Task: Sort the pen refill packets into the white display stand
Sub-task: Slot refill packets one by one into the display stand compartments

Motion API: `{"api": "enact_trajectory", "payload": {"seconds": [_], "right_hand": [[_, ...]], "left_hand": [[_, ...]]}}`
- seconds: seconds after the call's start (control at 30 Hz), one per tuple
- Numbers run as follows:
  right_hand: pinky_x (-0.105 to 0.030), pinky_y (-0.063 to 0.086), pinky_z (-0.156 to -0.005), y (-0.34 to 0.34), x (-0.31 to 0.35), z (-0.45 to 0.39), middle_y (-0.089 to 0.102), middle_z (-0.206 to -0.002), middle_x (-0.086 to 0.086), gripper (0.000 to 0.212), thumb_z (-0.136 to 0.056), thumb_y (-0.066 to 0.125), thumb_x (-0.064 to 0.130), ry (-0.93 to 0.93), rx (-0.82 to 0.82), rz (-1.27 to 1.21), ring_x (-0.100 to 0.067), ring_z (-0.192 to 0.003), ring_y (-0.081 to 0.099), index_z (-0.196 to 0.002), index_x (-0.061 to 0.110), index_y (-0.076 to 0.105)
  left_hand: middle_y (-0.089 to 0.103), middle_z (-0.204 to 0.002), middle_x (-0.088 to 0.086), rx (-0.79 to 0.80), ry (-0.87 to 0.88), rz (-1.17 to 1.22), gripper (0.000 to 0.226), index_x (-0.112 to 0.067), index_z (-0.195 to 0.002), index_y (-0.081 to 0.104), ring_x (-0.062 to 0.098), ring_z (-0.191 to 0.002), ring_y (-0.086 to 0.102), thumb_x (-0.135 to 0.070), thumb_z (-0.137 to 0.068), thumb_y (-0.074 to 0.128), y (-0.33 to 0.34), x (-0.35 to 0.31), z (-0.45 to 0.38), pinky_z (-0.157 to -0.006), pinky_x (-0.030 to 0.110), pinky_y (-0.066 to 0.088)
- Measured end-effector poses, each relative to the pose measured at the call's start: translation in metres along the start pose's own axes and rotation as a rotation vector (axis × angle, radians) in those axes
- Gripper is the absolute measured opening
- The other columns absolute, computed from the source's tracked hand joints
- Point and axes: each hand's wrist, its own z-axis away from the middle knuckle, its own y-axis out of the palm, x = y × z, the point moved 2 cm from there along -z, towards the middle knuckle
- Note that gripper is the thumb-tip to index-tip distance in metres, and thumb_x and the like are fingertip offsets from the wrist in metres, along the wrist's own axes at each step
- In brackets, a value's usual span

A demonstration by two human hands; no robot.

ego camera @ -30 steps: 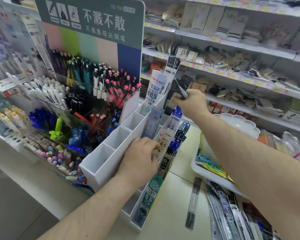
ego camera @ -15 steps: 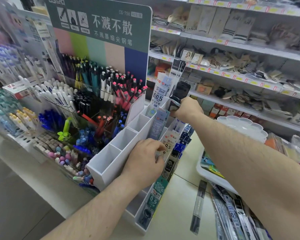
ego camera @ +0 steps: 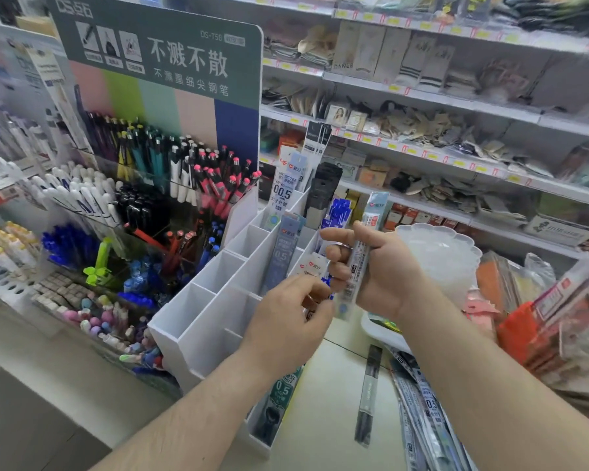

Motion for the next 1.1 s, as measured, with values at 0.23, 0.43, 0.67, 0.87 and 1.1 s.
{"api": "enact_trajectory", "payload": {"seconds": [0.23, 0.43, 0.67, 0.87, 1.1], "right_hand": [[-0.042, 0.046, -0.086, 0.007, -0.018, 0.023, 0.068, -0.083, -0.012, 0.046, -0.104, 0.035, 0.032, -0.136, -0.190, 0.046, -0.026, -0.085, 0.061, -0.092, 0.002, 0.067], [-0.039, 0.045, -0.078, 0.008, -0.023, 0.037, 0.068, -0.082, -0.009, 0.041, -0.097, 0.050, 0.047, -0.073, -0.343, 0.228, -0.024, -0.077, 0.061, -0.094, 0.009, 0.062], [-0.031, 0.036, -0.061, -0.007, -0.010, 0.068, 0.057, -0.074, -0.001, 0.034, -0.099, 0.046, 0.038, -0.222, -0.351, 0.363, -0.014, -0.061, 0.047, -0.086, 0.014, 0.066], [-0.022, 0.030, -0.050, -0.007, -0.019, 0.074, 0.051, -0.059, 0.003, 0.022, -0.099, 0.059, 0.017, -0.354, -0.378, 0.486, -0.010, -0.050, 0.037, -0.079, 0.012, 0.065], [-0.021, 0.032, -0.047, -0.026, -0.016, 0.079, 0.056, -0.062, 0.001, 0.014, -0.096, 0.062, 0.015, -0.442, -0.522, 0.486, -0.012, -0.052, 0.037, -0.086, 0.009, 0.070]], "left_hand": [[0.071, -0.084, -0.005, 0.139, -0.293, 0.251, 0.041, -0.027, -0.099, 0.064, 0.007, -0.069, 0.066, -0.053, -0.067, 0.071, 0.005, -0.014, 0.013, -0.075, 0.038, 0.058], [0.073, -0.090, -0.006, 0.177, -0.138, -0.004, 0.019, -0.025, -0.107, 0.066, 0.015, -0.078, 0.068, -0.022, -0.093, 0.055, 0.012, -0.019, 0.021, -0.080, 0.041, 0.056], [0.077, -0.093, 0.005, 0.359, -0.489, 0.693, 0.017, -0.008, -0.109, 0.064, 0.020, -0.077, 0.074, -0.004, -0.101, 0.049, 0.007, -0.024, 0.032, -0.066, 0.027, 0.059], [0.076, -0.096, 0.009, 0.434, -0.510, 0.747, 0.019, -0.010, -0.106, 0.065, 0.022, -0.079, 0.073, -0.002, -0.101, 0.048, 0.006, -0.024, 0.039, -0.069, 0.029, 0.060], [0.077, -0.093, -0.007, 0.220, -0.474, 0.479, 0.025, -0.021, -0.104, 0.066, 0.010, -0.089, 0.070, 0.001, -0.094, 0.059, -0.010, -0.004, 0.039, -0.081, 0.025, 0.055]]}}
